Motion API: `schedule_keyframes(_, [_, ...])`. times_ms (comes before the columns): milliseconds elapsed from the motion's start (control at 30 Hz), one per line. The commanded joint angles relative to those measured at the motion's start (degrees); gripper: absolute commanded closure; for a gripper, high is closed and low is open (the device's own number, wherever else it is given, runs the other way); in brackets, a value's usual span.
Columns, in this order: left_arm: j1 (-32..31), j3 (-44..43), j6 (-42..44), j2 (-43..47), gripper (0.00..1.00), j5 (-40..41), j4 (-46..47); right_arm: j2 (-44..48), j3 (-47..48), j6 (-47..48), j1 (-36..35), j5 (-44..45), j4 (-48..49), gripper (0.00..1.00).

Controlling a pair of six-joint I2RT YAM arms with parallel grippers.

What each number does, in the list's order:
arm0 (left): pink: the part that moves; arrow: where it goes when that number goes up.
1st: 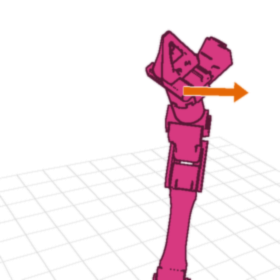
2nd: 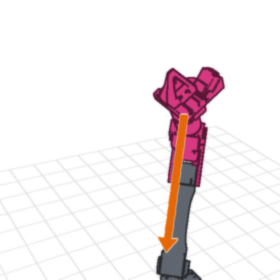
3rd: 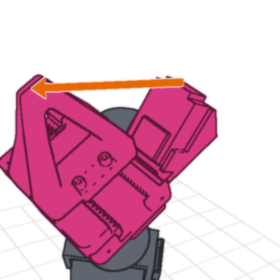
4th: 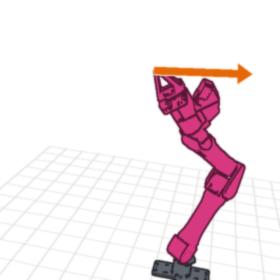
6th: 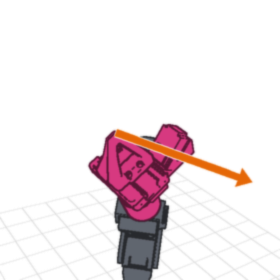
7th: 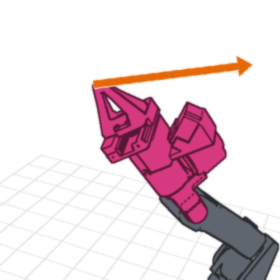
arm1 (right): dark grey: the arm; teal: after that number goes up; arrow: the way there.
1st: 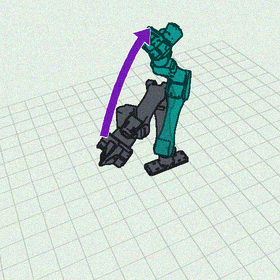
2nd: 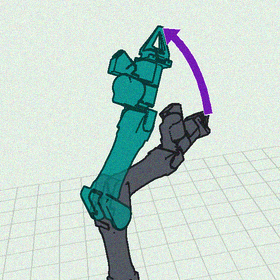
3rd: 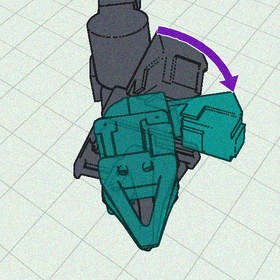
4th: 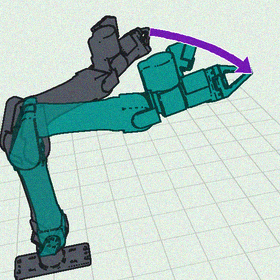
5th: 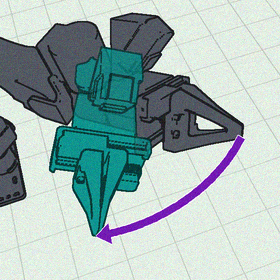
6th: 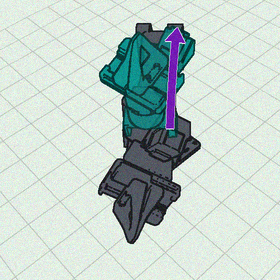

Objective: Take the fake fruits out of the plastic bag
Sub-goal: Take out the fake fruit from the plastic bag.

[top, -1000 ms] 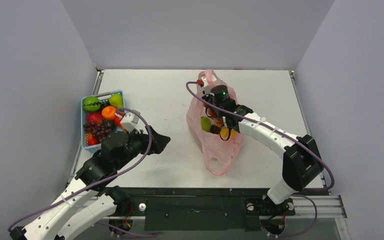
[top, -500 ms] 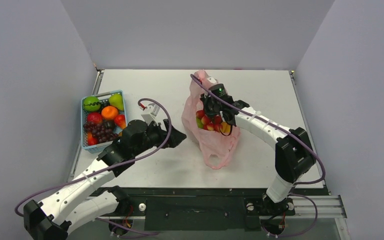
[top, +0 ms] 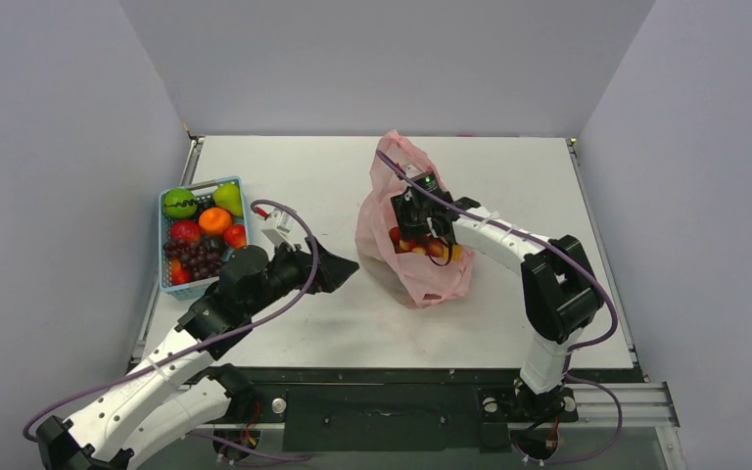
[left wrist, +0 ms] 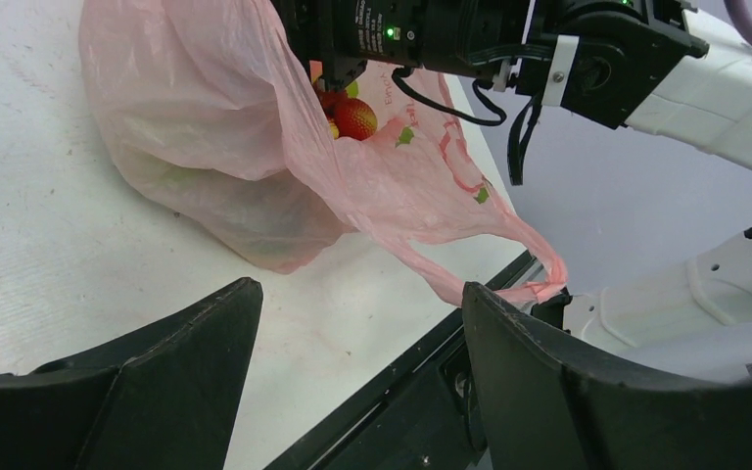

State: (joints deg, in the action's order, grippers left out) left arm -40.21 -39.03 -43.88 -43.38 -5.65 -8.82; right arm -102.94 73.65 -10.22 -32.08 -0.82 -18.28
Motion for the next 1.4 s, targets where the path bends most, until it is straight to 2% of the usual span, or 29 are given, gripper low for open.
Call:
schedule_keyframes(0, [1.02,0.28,-0.07,1.07,0.27,0.61,0.77,0.75,-0.62,1.24,-0.86,3.90,1.38,0.50])
schedule_keyframes(133, [1.24,-0.23,0.00,0.27,0.27,-0.06,1.03,-1.42,0.26,2.25,-1.01,4.69,1.53,0.51])
schedule_keyframes(200, [1.23,-0.50,0.02,-0.11,0.27,-0.33,1.08,-2.20,0.91,2.12,-1.15,4.54,1.50,0.60])
schedule_keyframes(233, [1.20,-0.60,0.06,-0.21,0.27,-0.41,1.08,-2.01,0.80,2.00,-1.35,4.59,1.76,0.70])
schedule_keyframes(300, [1.28,-0.90,0.10,-0.25,0.27,-0.41,1.08,-0.58,0.31,2.19,-2.17,5.76,2.29,0.81])
schedule_keyframes(433, [1.62,-2.03,0.47,-0.57,0.27,-0.62,0.67,3.64,0.00,2.62,-4.56,9.92,1.84,1.00])
schedule_keyframes(633, [3.73,-3.19,0.72,-0.98,0.27,-1.98,0.32,9.84,0.68,1.26,-5.00,10.26,-1.22,1.00])
schedule_keyframes(767, [6.03,-3.42,-0.25,-1.34,0.27,-3.87,1.31,10.80,1.86,2.59,-4.18,5.77,-4.16,1.00])
schedule_keyframes(1000, [11.44,-1.60,-6.78,-4.15,0.26,-13.69,12.74,16.85,-2.45,3.98,-4.35,-0.41,2.29,1.00])
schedule_keyframes(1167, [14.66,0.62,-12.78,-7.55,0.28,-20.60,22.31,18.19,0.57,4.45,-3.88,-5.21,0.88,1.00])
schedule_keyframes(1367, [14.73,-1.64,-12.26,-8.90,0.28,-22.66,23.12,24.09,1.23,3.79,-3.85,-7.40,1.71,1.00])
